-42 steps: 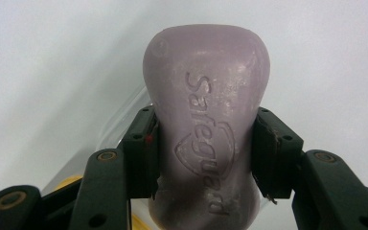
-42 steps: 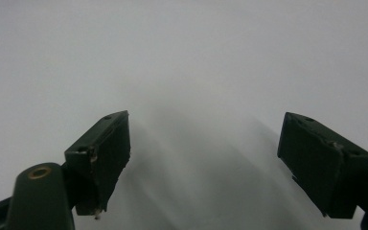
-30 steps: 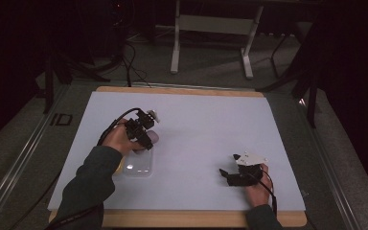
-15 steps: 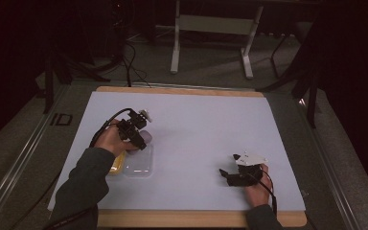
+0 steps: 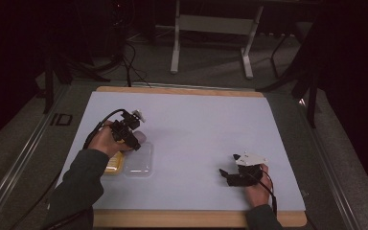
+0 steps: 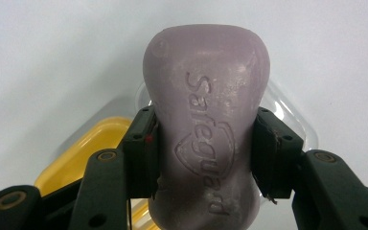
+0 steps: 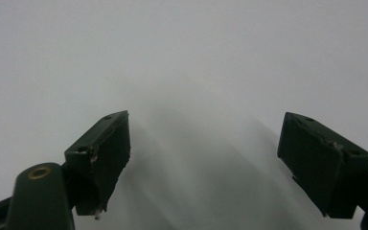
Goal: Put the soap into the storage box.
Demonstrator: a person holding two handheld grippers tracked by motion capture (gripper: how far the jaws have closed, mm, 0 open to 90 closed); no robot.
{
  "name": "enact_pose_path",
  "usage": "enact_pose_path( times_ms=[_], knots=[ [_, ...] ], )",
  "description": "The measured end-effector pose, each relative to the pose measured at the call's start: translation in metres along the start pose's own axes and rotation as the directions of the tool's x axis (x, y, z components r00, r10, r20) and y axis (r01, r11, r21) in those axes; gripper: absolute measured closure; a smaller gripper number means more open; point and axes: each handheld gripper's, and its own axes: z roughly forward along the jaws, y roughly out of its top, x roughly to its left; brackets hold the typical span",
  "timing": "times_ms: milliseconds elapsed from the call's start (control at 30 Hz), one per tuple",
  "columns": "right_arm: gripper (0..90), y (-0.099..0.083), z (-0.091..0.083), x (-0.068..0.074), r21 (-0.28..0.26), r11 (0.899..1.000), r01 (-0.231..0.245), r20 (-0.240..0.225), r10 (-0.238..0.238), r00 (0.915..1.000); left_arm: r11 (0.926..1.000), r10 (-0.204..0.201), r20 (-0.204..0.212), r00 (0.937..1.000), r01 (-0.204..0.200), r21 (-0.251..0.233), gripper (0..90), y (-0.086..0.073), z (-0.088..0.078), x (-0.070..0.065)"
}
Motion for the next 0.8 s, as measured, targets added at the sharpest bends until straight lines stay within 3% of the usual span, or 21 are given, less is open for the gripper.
enact_pose_path(
  times_ms=[800],
  knots=[
    [18.2, 0.000, -0.001, 0.000, -0.004, 1.000, 0.001, 0.005, -0.001, 1.0000, 0.9976, -0.069, 0.000, 0.9976, 0.069, 0.002, 50.1, -0.021, -0.001, 0.017]
  ],
)
